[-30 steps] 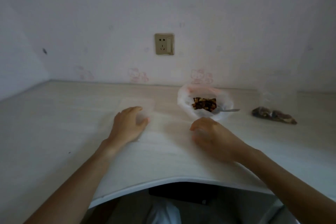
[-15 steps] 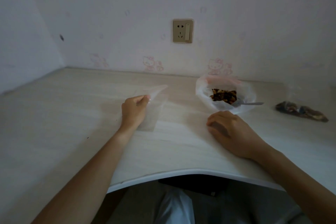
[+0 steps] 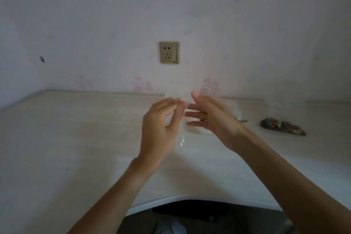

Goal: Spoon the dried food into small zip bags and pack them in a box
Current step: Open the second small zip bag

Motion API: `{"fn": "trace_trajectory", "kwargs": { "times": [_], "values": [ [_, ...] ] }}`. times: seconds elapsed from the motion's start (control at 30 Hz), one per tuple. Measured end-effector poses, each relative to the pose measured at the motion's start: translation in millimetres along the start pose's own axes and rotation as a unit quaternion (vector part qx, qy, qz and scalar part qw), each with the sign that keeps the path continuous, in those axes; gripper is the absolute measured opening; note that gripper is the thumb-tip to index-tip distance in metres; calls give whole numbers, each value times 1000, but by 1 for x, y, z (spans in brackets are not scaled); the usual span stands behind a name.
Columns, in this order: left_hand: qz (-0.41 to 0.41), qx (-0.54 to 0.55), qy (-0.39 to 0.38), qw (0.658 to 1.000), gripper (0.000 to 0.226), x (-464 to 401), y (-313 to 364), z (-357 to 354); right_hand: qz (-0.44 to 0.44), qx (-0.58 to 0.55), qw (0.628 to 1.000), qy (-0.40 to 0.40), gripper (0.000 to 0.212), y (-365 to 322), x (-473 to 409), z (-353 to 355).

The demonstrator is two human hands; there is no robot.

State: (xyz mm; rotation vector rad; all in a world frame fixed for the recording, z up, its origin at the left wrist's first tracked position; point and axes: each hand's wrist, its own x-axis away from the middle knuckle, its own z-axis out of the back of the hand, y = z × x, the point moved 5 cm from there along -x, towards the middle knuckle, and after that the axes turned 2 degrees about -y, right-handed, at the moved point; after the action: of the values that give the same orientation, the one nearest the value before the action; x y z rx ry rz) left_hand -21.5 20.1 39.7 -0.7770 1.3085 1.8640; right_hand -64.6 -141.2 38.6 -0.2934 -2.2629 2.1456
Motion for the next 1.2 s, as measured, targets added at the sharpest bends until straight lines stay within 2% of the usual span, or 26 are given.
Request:
{"fn": "trace_trajectory", "kwargs": {
  "times": [0.07, 0.13, 0.2, 0.27, 0.33, 0.37, 0.47, 0.63, 0.77, 0.83, 0.9, 0.97, 1.03, 1.2],
  "values": [
    [-68, -9, -64, 996, 23, 9, 19, -22, 5, -13, 999, 38, 45, -10, 2, 5],
    [-62, 29, -124, 990, 26, 14, 26, -36, 25, 14, 995, 100, 27, -13, 10, 17],
    [45, 140, -125, 981, 28, 7, 25, -39, 50, 49, 991, 114, 27, -14, 21, 28],
    [188, 253, -77, 946, 36, -9, 17, -38, 72, 100, 987, 107, 27, -16, 33, 38],
    [280, 287, -73, 913, 43, -26, 11, -39, 88, 142, 981, 94, 26, -19, 44, 45],
    [298, 275, -90, 910, 46, -31, 11, -41, 93, 155, 980, 88, 26, -20, 48, 48],
    [293, 234, -141, 916, 49, -34, 14, -49, 110, 167, 976, 90, 27, -23, 54, 55],
    [276, 173, -160, 932, 50, -30, 13, -57, 148, 163, 972, 84, 32, -25, 56, 61],
    [309, 213, -184, 909, 39, -25, 10, -57, 149, 121, 979, 73, 43, -23, 54, 62],
    [321, 247, -181, 896, 27, -23, 11, -56, 138, 139, 978, 67, 34, -23, 54, 63],
    [322, 255, -162, 897, 19, -23, 11, -53, 121, 174, 976, 52, 19, -24, 53, 62],
    [313, 242, -141, 908, 17, -23, 13, -51, 102, 177, 978, 49, 35, -25, 52, 61],
    [305, 232, -127, 915, 15, -23, 14, -50, 94, 157, 980, 75, 44, -27, 51, 63],
    [281, 213, -106, 930, 16, -21, 15, -50, 65, 153, 970, 177, 17, -26, 45, 70]
  ]
}}
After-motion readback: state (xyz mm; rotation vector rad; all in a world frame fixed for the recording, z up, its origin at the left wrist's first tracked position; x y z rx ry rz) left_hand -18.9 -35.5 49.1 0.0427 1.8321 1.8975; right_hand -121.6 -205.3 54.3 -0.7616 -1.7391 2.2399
